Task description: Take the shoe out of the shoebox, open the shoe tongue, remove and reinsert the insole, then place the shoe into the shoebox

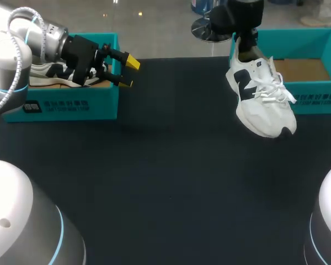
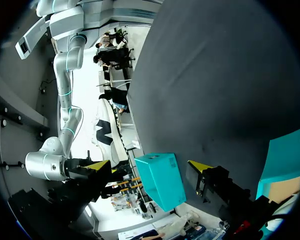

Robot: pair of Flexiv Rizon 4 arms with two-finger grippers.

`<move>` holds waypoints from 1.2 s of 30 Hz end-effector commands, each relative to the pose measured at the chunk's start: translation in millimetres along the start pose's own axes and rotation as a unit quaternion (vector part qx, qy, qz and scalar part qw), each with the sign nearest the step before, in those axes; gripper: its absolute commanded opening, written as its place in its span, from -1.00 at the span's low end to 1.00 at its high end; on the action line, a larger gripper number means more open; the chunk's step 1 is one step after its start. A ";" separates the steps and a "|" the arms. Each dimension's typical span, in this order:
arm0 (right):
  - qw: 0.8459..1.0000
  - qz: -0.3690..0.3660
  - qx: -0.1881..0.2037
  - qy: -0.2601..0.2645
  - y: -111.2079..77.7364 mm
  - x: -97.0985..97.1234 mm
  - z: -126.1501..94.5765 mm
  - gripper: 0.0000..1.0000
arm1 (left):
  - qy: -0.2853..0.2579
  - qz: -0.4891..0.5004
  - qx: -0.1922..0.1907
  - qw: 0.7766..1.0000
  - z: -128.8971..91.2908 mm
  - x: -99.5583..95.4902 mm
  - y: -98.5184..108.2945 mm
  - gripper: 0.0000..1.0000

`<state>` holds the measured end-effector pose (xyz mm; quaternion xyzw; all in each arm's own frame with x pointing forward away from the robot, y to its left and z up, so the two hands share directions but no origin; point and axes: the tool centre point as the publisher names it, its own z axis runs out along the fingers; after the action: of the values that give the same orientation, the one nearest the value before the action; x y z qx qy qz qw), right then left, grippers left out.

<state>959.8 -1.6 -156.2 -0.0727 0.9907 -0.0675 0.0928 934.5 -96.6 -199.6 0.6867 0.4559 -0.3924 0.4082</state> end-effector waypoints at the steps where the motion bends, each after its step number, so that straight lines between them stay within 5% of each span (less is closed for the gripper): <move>1: 1.000 0.000 -0.003 -0.004 -2.6 2.9 0.1 -1.00 | 0.001 0.001 0.001 1.000 0.0 -0.1 0.2 1.00; 17: 1.000 0.000 -0.003 -0.004 -2.6 2.9 0.1 -1.00 | 0.001 0.001 0.001 1.000 0.0 -0.1 0.2 1.00; 31: 0.994 0.062 0.086 0.001 -118.5 -20.4 31.6 -1.00 | 0.001 0.001 0.001 1.000 0.0 -0.1 0.2 1.00; 36: 0.993 0.082 0.088 -0.003 -149.8 -27.5 40.1 -1.00 | 0.001 0.001 0.001 1.000 0.0 -0.1 0.2 1.00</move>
<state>1007.9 -137.2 -167.1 0.0148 0.9823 -0.1535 0.1062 934.5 -96.6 -199.6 0.6867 0.4559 -0.3924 0.4082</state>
